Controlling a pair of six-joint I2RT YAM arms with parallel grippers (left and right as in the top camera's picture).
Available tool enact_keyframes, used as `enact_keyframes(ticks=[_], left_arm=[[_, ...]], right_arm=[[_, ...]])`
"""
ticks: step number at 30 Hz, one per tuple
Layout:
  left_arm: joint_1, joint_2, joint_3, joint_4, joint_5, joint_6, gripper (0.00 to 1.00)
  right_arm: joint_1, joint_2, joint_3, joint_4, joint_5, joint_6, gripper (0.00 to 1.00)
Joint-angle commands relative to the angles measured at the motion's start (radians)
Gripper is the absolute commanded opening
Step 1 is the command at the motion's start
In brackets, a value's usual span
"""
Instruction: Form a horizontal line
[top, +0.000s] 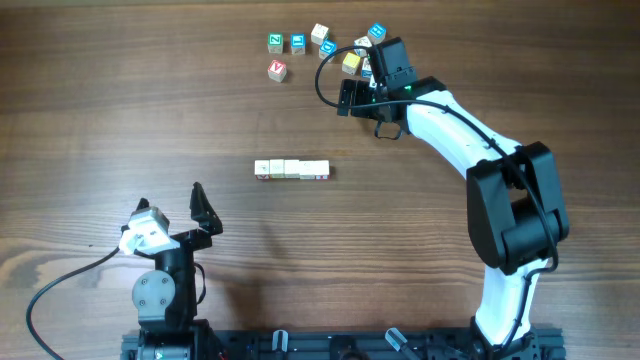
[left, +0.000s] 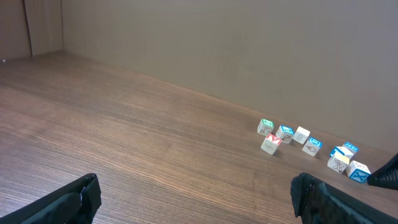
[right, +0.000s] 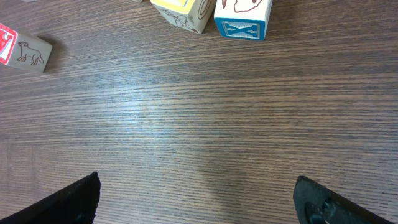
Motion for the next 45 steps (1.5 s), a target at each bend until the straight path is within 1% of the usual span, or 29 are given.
enact_keyframes(ticks=[1,14,17,21,22,27,29,33,34,35,36,37,40,41,45], left_arm=[[0.006,0.004,-0.002,-0.003,-0.002,0.023,1.00],[0.006,0.004,-0.002,-0.003,-0.002,0.023,1.00],[0.006,0.004,-0.002,-0.003,-0.002,0.023,1.00],[0.006,0.004,-0.002,-0.003,-0.002,0.023,1.00],[0.006,0.004,-0.002,-0.003,-0.002,0.023,1.00],[0.006,0.004,-0.002,-0.003,-0.002,0.023,1.00],[0.006,0.004,-0.002,-0.003,-0.002,0.023,1.00],[0.006,0.004,-0.002,-0.003,-0.002,0.023,1.00],[0.006,0.004,-0.002,-0.003,-0.002,0.023,1.00],[0.006,0.004,-0.002,-0.003,-0.002,0.023,1.00],[0.006,0.004,-0.002,-0.003,-0.002,0.023,1.00],[0.006,0.004,-0.002,-0.003,-0.002,0.023,1.00],[0.006,0.004,-0.002,-0.003,-0.002,0.023,1.00],[0.006,0.004,-0.002,-0.003,-0.002,0.023,1.00],[0.006,0.004,-0.002,-0.003,-0.002,0.023,1.00]], right_arm=[[0.003,0.019,-0.002,0.002,0.013,0.000,1.00],[0.003,0.005,-0.002,0.003,0.013,-0.002,1.00],[0.006,-0.094,-0.002,0.001,0.013,-0.002,1.00],[0.006,-0.328,-0.002,0.002,0.013,-0.002,1.00],[0.006,-0.410,-0.002,0.002,0.013,-0.002,1.00],[0.006,-0.608,-0.002,0.002,0.013,-0.002,1.00],[0.006,-0.638,-0.002,0.002,0.013,-0.002,1.00],[0.006,-0.618,-0.002,0.001,0.013,-0.002,1.00],[0.005,-0.606,-0.002,-0.019,0.013,-0.001,1.00],[0.003,-0.584,-0.002,-0.079,0.013,-0.002,1.00],[0.004,-0.549,-0.003,-0.183,0.013,-0.002,1.00],[0.005,-0.545,-0.016,-0.198,0.013,-0.002,1.00],[0.005,-0.578,-0.055,-0.137,0.013,-0.002,0.98],[0.005,-0.609,-0.079,-0.090,0.013,-0.002,1.00],[0.005,-0.739,-0.163,-0.003,0.013,-0.002,1.00]])
